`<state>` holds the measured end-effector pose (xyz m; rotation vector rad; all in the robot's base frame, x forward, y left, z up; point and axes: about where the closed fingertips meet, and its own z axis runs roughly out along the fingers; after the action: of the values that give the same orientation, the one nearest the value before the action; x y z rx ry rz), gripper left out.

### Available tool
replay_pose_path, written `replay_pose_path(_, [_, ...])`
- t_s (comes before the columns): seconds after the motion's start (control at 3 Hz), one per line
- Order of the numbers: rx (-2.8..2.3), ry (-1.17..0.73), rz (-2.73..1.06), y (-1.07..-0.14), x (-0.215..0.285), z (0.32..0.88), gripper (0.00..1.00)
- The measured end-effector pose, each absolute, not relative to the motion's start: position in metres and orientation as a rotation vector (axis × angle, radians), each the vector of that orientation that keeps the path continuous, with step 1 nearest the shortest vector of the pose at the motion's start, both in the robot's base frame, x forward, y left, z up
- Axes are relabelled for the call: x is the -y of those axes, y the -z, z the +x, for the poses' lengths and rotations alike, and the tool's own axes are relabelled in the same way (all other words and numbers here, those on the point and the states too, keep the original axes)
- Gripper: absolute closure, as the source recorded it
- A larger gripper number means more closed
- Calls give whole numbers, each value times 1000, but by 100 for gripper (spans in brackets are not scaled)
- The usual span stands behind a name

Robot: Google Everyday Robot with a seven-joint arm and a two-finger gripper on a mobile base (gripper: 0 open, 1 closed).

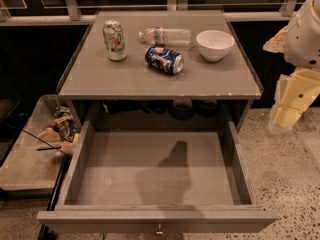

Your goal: Place pepsi can into top drawer

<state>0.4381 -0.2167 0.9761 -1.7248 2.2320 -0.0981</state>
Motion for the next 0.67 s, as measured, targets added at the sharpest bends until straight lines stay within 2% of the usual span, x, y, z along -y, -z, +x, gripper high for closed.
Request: replay_pose_path(0.67, [-2147, 95, -1754, -984, 199, 458, 0])
